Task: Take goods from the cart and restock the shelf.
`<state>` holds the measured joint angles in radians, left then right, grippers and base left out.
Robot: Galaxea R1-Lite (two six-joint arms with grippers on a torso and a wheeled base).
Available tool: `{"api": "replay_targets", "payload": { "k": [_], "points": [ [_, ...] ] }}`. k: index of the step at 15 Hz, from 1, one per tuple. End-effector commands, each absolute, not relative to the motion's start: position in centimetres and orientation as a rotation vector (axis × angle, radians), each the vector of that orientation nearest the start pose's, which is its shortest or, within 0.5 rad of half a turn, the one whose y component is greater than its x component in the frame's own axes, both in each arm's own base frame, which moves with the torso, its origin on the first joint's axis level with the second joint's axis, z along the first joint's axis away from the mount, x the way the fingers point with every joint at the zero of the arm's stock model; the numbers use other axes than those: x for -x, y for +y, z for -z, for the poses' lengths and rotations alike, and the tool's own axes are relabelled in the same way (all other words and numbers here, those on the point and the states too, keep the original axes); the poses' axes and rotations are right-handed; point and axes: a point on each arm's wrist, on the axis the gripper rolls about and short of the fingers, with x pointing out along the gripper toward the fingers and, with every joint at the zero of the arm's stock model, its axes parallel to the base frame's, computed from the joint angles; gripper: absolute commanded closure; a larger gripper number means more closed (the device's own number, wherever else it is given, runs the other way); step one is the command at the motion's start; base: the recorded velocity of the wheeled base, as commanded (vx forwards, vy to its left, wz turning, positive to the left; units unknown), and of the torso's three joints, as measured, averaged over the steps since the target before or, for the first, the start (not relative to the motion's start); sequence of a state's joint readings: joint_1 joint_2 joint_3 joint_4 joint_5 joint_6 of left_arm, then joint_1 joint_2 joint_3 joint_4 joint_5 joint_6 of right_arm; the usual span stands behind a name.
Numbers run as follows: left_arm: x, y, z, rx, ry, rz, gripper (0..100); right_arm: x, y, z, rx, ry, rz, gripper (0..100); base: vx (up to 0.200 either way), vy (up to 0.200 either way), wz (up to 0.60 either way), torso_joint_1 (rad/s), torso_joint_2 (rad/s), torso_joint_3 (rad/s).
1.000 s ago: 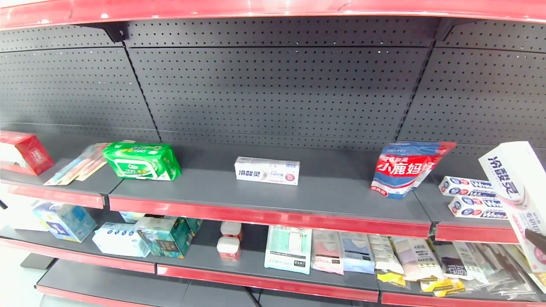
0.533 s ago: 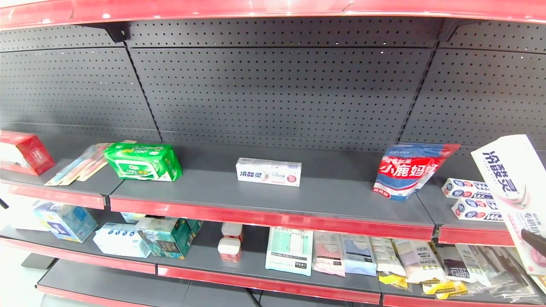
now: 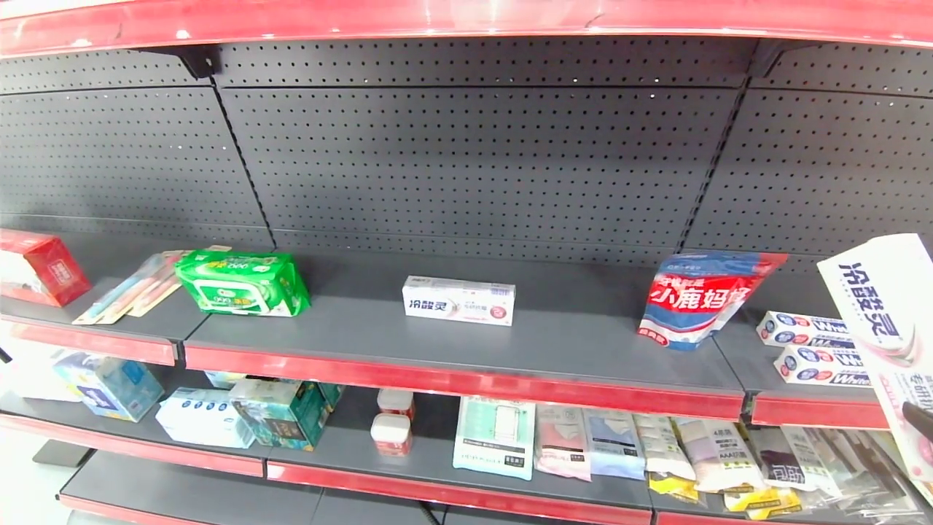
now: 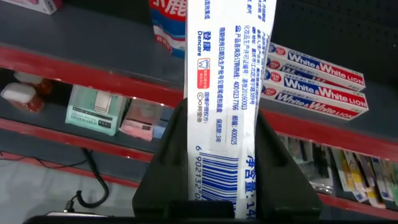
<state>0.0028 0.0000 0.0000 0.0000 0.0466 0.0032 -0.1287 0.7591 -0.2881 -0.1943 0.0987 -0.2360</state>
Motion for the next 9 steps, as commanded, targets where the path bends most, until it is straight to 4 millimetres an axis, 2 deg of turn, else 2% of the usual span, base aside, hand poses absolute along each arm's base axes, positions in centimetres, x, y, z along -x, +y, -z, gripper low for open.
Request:
{"api": "replay_targets", "payload": {
  "k": [1,6,9],
  "points": [
    [2.27,0.1,-7.55,-0.003,0.002,-0.051,0,-7.05,-0.69,-16.62,0.203,0.278,-0.002,100,0.0,0.0,0.0,0.0,0.0,0.0],
    [2.27,0.1,-7.55,-0.003,0.002,-0.051,0,-7.05,-0.8,-16.68,0.194,0.277,0.019,100,0.0,0.0,0.0,0.0,0.0,0.0],
    [2.27,0.1,-7.55,-0.003,0.002,-0.049,0,-6.44,-1.2,-16.57,0.145,0.265,0.125,100,0.0,0.0,0.0,0.0,0.0,0.0]
  ]
}}
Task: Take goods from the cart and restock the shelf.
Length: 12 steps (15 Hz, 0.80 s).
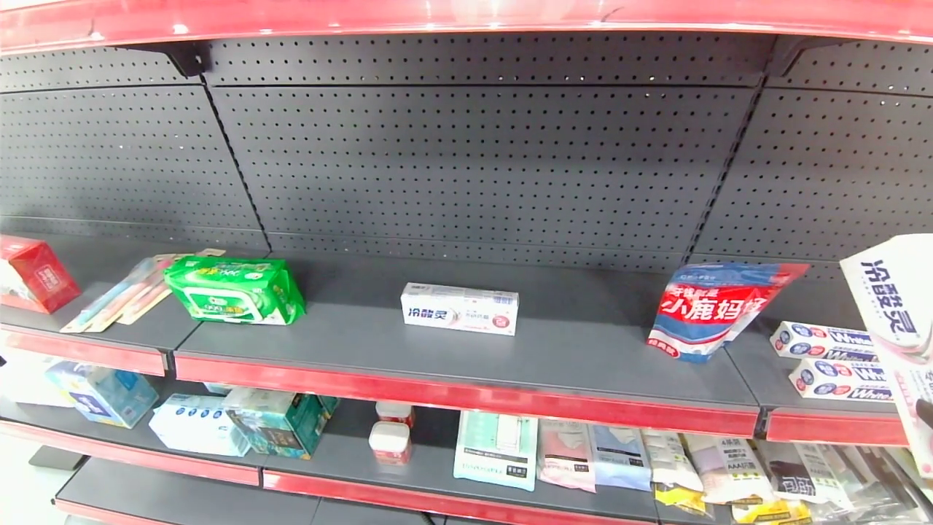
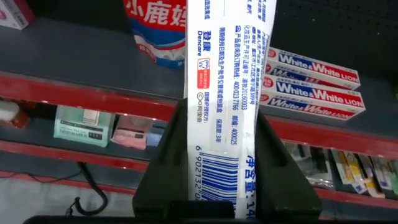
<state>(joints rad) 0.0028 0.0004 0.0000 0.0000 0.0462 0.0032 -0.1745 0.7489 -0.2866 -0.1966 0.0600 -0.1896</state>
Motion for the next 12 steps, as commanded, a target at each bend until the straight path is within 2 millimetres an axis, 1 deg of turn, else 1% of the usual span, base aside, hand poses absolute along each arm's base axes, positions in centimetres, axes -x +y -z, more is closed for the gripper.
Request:
{"api": "replay_targets", "payload": {
  "k": [1,3,4,5,6,7,8,9,10,12],
  "points": [
    [2.3,0.1,-7.6,-0.005,0.003,-0.049,0,-6.1,-1.2,-16.4,0.117,0.258,0.143,100,0.0,0.0,0.0,0.0,0.0,0.0],
    [2.2,0.0,-7.6,-0.023,0.019,-0.018,0,-5.2,-1.0,-16.6,0.037,0.19,0.152,100,0.0,0.0,0.0,0.0,0.0,0.0],
    [2.1,0.0,-7.6,-0.031,0.029,-0.001,0,-4.4,-0.9,-16.6,0.029,0.158,0.161,100,0.0,0.0,0.0,0.0,0.0,0.0],
    [2.0,0.0,-7.6,-0.032,0.034,0.013,0,-3.6,-0.7,-16.2,0.031,0.129,0.161,100,0.0,0.0,0.0,0.0,0.0,0.0],
    [2.0,0.0,-7.7,-0.049,0.035,0.032,0,-2.7,-0.4,-15.2,0.036,0.108,0.135,100,0.0,0.0,0.0,0.0,0.0,0.0],
    [2.1,-0.1,-10.6,-0.046,-0.002,0.075,0,-2.0,-0.2,-14.4,0.039,0.087,0.125,100,0.0,0.0,0.0,0.0,0.0,0.0],
    [0.1,-0.1,-15.7,-0.002,0.066,0.08,0,-1.5,-0.1,-14.0,0.042,0.07,0.124,100,0.0,0.0,0.0,0.0,0.0,0.0],
    [-1.3,-0.1,-17.4,0.095,0.095,0.068,0,-1.4,-0.1,-13.9,0.042,0.064,0.126,100,0.0,0.0,0.0,0.0,0.0,0.0],
    [-2.8,-0.2,-17.9,0.134,0.136,0.059,0,-1.3,-0.1,-14.1,0.047,0.052,0.134,100,0.0,0.0,0.0,0.0,0.0,0.0],
    [-5.2,-0.2,-18.0,0.122,0.218,0.038,0,-1.2,-0.1,-14.4,0.08,0.041,0.141,100,0.0,0.0,0.0,0.0,0.0,0.0]
  ]
}}
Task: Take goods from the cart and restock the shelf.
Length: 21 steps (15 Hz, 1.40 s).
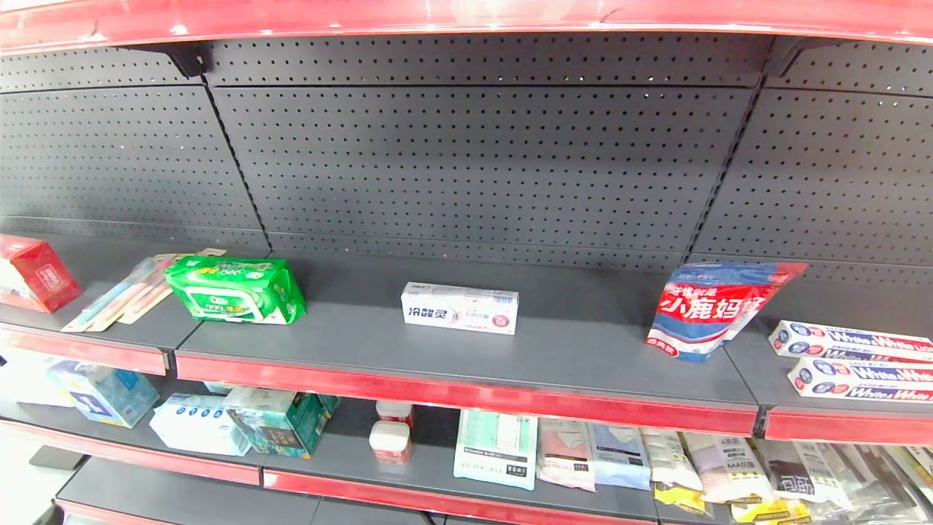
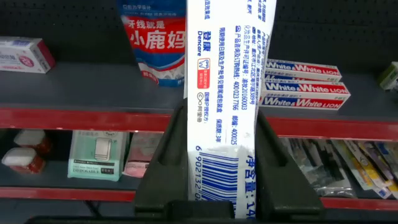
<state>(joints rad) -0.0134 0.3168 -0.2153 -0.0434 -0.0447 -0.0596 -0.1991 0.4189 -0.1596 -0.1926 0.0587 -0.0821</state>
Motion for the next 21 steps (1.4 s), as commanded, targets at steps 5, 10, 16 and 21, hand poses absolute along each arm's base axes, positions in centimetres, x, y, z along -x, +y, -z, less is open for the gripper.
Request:
{"api": "replay_targets", "payload": {
  "k": [5,10,16,21],
  "points": [
    [-19.1,-0.6,-17.8,0.131,0.188,0.024,0,-1.1,-0.1,-14.4,0.127,0.034,0.144,100,0.0,0.0,0.0,0.0,0.0,0.0],
    [-27.9,-5.2,-15.6,0.119,0.198,0.115,0,-1.1,-0.1,-14.4,0.145,0.038,0.137,100,0.0,0.0,0.0,0.0,0.0,0.0],
    [-33.7,-10.3,-14.7,0.189,0.244,0.109,0,-0.9,0.0,-14.2,0.15,0.033,0.128,100,0.0,0.0,0.0,0.0,0.0,0.0],
    [-37.9,-14.4,-13.3,0.234,0.3,0.112,0,-0.6,0.0,-13.5,0.15,0.022,0.129,100,0.0,0.0,0.0,0.0,0.0,0.0]
  ]
}}
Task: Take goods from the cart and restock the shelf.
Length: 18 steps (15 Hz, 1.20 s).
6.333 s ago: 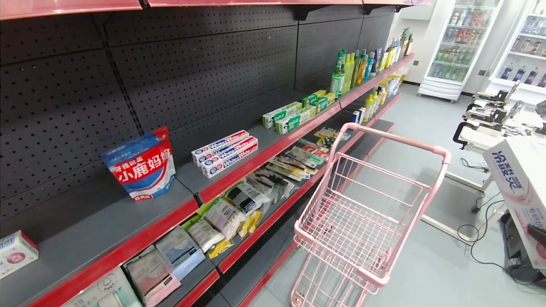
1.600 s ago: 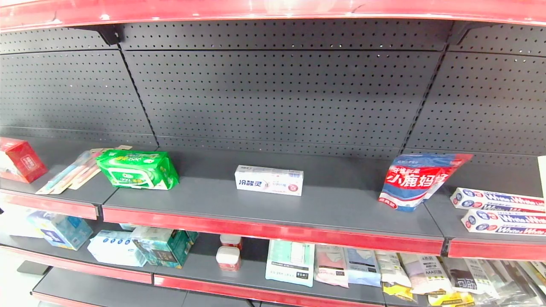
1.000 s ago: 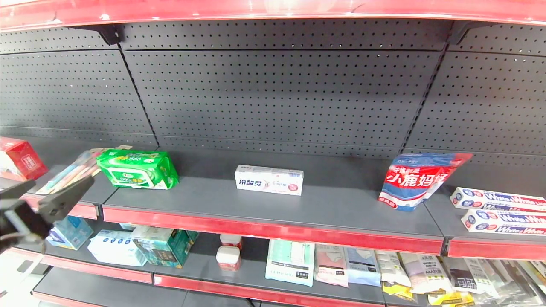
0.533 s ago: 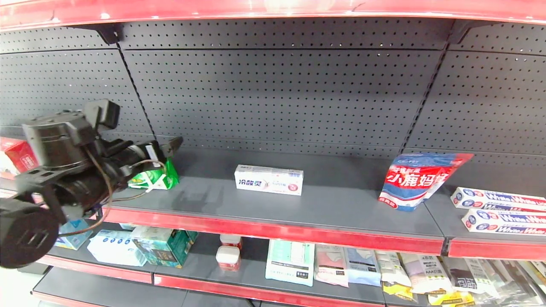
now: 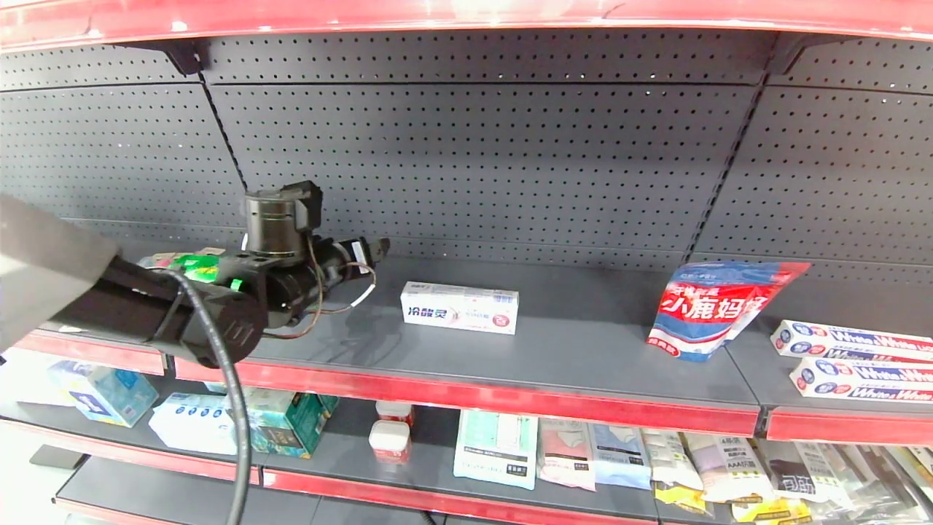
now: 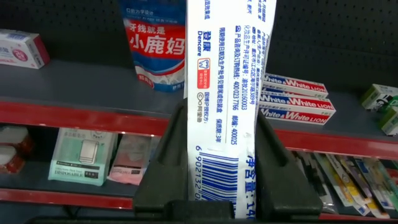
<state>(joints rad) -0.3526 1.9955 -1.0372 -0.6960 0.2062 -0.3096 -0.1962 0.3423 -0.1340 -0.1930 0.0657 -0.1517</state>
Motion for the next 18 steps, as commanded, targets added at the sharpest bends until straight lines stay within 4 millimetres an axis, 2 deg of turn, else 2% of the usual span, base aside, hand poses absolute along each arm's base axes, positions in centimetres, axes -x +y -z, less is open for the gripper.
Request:
{"api": "replay_targets", "payload": {
  "k": [1,5,9,12,15,18],
  "points": [
    [-38.6,-14.6,-12.8,0.237,0.3,0.112,0,-0.5,0.1,-13.4,0.15,0.021,0.129,100,0.0,0.0,0.0,0.0,0.0,0.0],
    [-41.4,-16.1,-10.9,0.253,0.296,0.118,0,-0.3,0.1,-12.7,0.15,0.019,0.129,100,0.0,0.0,0.0,0.0,0.0,0.0],
    [-42.0,-17.2,-9.3,0.267,0.35,0.123,0,0.0,0.1,-11.5,0.149,0.03,0.129,100,0.0,0.0,0.0,0.0,0.0,0.0],
    [-42.8,-20.1,-10.4,0.333,0.346,0.163,0,0.2,0.2,-11.0,0.15,0.025,0.129,100,0.0,0.0,0.0,0.0,0.0,0.0],
    [-43.9,-20.7,-11.0,0.343,0.309,0.186,0,0.2,0.2,-10.9,0.15,0.025,0.129,100,0.0,0.0,0.0,0.0,0.0,0.0],
    [-43.9,-20.9,-10.8,0.347,0.339,0.262,0,0.2,0.2,-10.6,0.148,0.036,0.128,100,0.0,0.0,0.0,0.0,0.0,0.0]
  ]
}}
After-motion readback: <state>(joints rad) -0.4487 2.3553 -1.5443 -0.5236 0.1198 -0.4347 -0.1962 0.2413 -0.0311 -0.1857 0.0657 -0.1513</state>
